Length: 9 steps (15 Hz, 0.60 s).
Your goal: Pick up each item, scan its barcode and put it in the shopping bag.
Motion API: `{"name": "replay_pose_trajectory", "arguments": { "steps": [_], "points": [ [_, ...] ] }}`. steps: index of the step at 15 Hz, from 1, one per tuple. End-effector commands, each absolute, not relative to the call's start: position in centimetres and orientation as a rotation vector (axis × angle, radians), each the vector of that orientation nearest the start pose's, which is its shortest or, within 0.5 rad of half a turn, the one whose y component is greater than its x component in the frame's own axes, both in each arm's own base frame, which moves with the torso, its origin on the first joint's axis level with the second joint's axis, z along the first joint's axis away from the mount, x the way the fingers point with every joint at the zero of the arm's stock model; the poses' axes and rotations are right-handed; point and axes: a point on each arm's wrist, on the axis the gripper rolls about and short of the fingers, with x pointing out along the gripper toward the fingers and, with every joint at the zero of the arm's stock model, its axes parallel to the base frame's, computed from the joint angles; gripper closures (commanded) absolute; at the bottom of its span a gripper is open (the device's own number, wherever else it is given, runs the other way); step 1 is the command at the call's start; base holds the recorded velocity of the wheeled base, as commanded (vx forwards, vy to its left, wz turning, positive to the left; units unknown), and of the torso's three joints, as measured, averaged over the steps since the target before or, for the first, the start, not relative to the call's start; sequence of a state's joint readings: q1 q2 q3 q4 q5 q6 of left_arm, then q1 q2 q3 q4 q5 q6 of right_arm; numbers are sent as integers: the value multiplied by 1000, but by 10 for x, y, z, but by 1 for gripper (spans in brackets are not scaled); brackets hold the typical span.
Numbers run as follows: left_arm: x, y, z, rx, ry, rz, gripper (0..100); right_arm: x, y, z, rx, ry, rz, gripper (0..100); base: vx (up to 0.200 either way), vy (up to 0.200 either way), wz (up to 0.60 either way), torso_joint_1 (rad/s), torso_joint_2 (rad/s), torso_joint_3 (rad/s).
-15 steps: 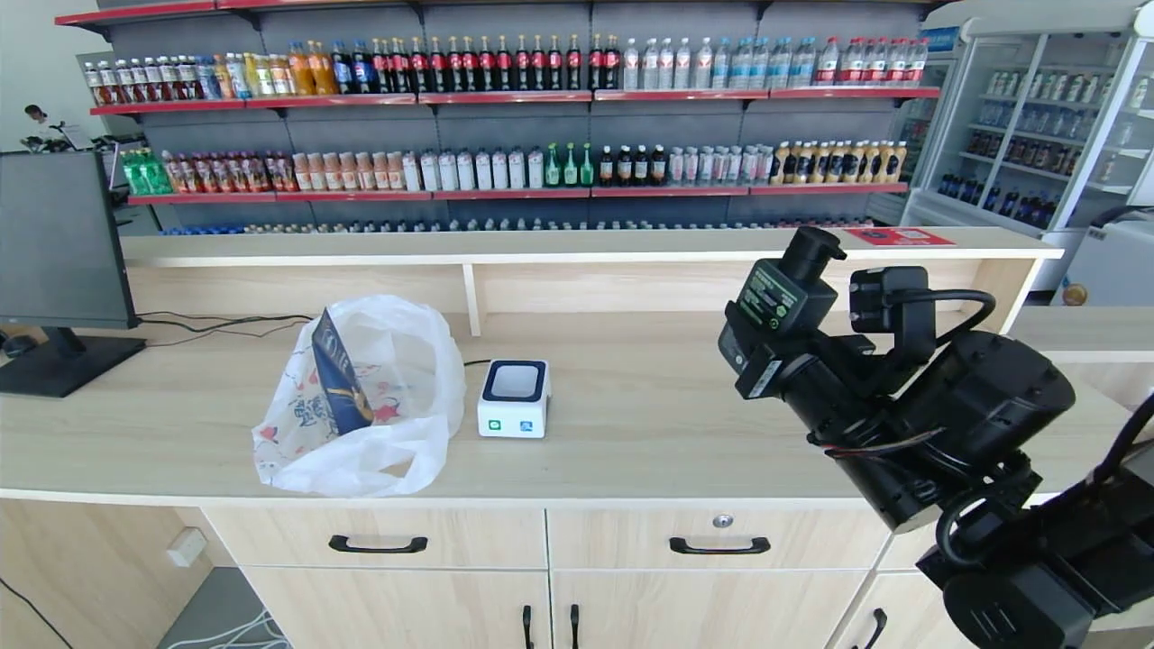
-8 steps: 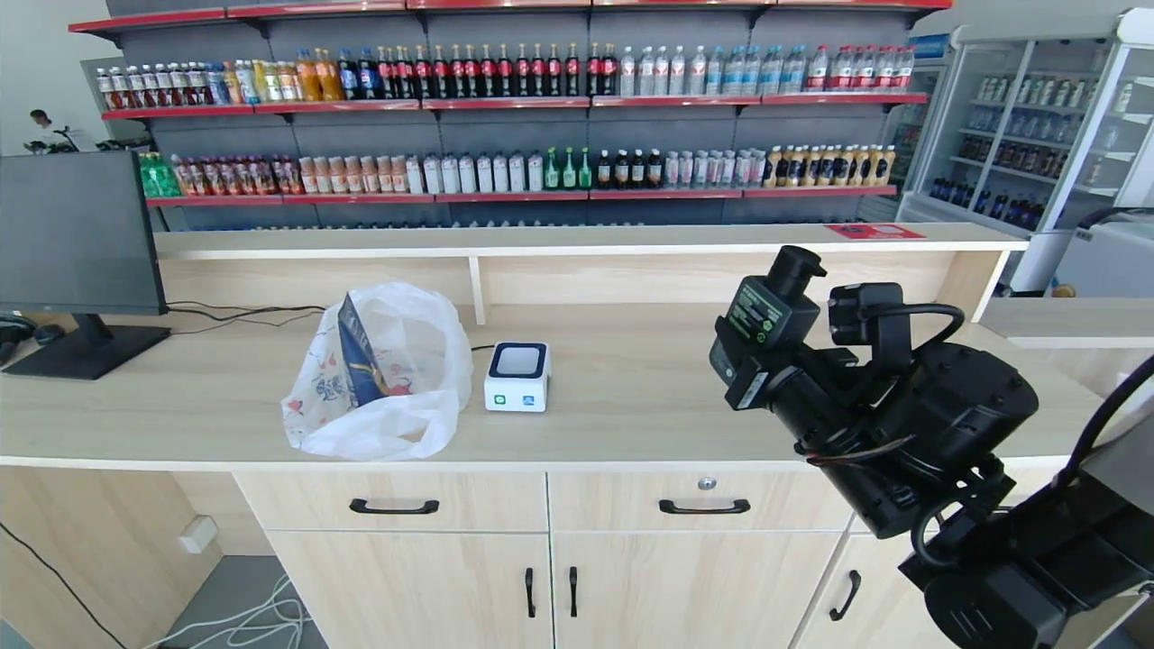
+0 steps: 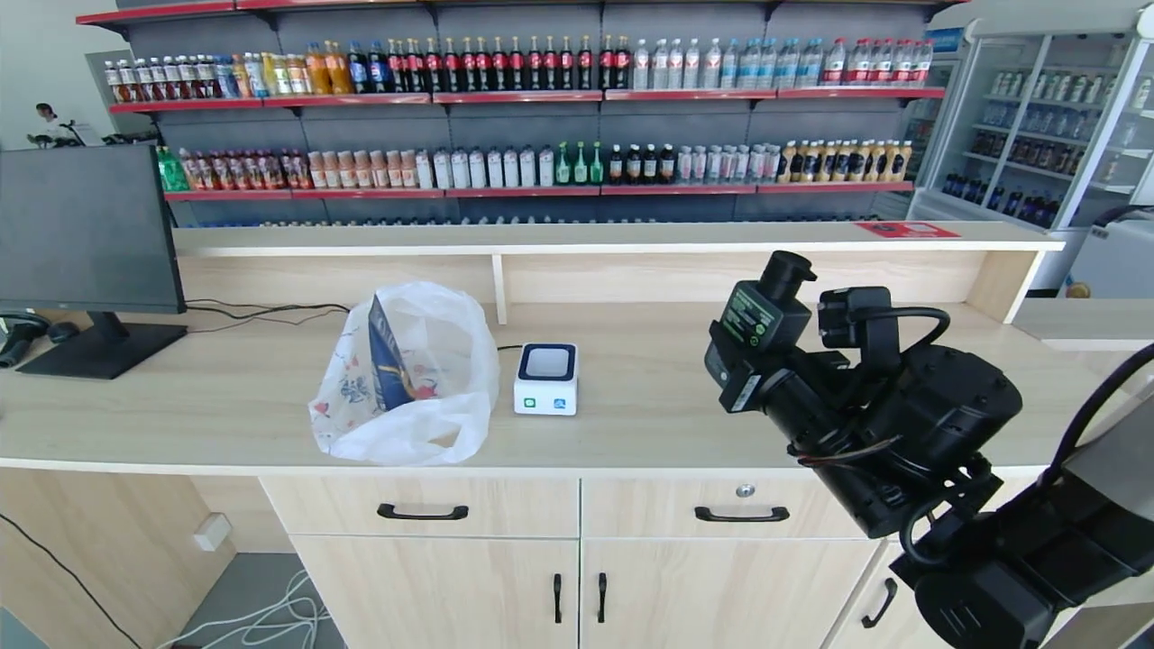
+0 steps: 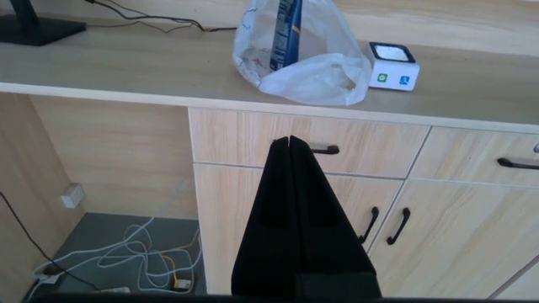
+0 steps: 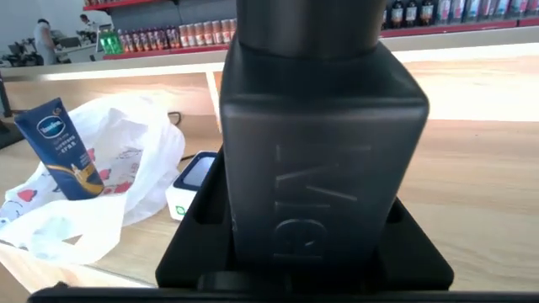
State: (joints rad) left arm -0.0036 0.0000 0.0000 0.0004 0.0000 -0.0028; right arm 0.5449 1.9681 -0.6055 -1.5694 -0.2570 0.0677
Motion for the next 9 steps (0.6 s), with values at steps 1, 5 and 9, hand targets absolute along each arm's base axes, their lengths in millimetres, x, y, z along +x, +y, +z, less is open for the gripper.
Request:
{"name": "replay_pose_trajectory", "arguments": {
  "steps": [1, 5, 9],
  "points": [
    [-23, 0, 75, -3, 0, -3, 100, 281, 164, 142, 148, -182, 294, 100, 0, 200, 0, -7, -2, 2],
    [-23, 0, 75, -5, 0, -3, 100, 271, 180, 140, 151, -172, 352, 100, 0, 200, 0, 0, 5, 0],
    [-23, 0, 75, -5, 0, -3, 100, 271, 189, 133, 145, -153, 373, 100, 0, 200, 0, 1, 2, 1]
  ]
}}
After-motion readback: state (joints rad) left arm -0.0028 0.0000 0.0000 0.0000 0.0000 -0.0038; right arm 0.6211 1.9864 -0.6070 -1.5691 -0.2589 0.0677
